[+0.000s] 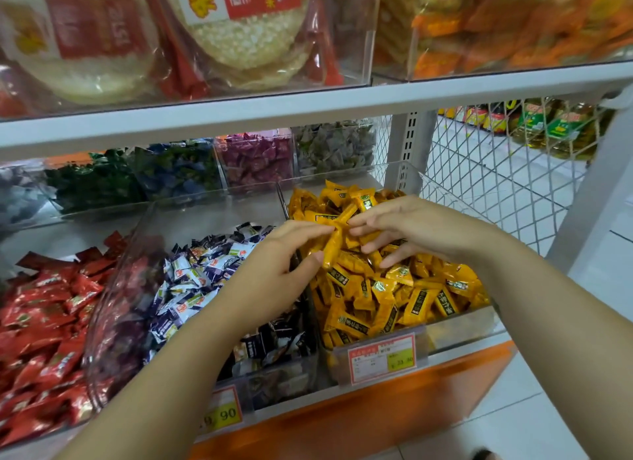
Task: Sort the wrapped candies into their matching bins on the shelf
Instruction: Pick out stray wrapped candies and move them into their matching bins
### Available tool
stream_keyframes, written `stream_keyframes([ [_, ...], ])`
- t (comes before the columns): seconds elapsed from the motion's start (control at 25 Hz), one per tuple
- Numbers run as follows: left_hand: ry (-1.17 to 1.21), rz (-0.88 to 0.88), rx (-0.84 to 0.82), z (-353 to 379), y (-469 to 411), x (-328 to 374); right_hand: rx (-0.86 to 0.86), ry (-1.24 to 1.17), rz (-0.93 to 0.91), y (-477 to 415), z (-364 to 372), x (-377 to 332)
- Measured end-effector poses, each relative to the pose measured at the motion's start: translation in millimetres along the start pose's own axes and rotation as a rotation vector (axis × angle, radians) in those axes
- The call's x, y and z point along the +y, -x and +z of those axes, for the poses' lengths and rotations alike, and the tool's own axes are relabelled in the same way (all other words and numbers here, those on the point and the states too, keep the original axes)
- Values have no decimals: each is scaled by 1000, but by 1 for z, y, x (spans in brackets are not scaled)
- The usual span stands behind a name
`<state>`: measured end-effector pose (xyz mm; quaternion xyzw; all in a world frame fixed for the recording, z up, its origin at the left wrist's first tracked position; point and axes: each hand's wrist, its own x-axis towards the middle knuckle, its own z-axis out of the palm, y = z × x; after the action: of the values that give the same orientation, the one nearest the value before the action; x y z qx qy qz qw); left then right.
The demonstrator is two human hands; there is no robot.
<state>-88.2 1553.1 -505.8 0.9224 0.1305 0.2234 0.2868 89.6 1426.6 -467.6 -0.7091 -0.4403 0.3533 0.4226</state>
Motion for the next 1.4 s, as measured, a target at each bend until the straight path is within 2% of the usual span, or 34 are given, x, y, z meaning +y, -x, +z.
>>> stream_keyframes([
  [0.08, -2, -7, 45, -3, -2, 2, 100, 11, -83, 4, -8, -3],
  [0.12, -21, -3, 68, -4, -3, 4, 167, 91, -140, 7, -11, -3],
  [0.2, -93, -2, 63, -4, -9, 9, 295, 469, -254, 7, -10, 8],
  [0.28, -221, -58, -53, -2, -17, 14, 246, 820, -250, 0, 0, 27],
  [0.36, -385, -117, -253, -1, -22, 18, 117, 917, -152, -4, 10, 39],
  [0.44, -476, -120, -393, -3, -20, 23, 29, 937, -149, 0, 9, 43],
  [0.56, -494, -97, -444, -8, -11, 31, -63, 944, -174, 19, 0, 36],
  [0.72, -548, -82, -248, -4, -21, 36, 213, 869, -292, 24, -8, 24],
  [0.8, -638, -131, -228, 2, -35, 33, 180, 994, -240, 9, 1, 21],
  [0.88, -731, -211, -323, 4, -51, 29, 49, 1102, -129, -14, 9, 25],
  [1.0, -664, -237, -454, 1, -65, 18, 77, 1164, -15, -33, -10, 33],
  [1.12, -450, -197, -321, -3, -75, -2, 162, 1134, 18, -35, -37, 35],
  [1.2, -464, -254, -215, -3, -85, -16, 212, 1025, -66, -24, -43, 30],
  [1.28, -529, -269, -260, 2, -95, -20, 112, 930, -98, -3, -46, 20],
  [1.4, -600, -207, -435, 14, -108, -11, -209, 926, 86, 27, -42, 20],
])
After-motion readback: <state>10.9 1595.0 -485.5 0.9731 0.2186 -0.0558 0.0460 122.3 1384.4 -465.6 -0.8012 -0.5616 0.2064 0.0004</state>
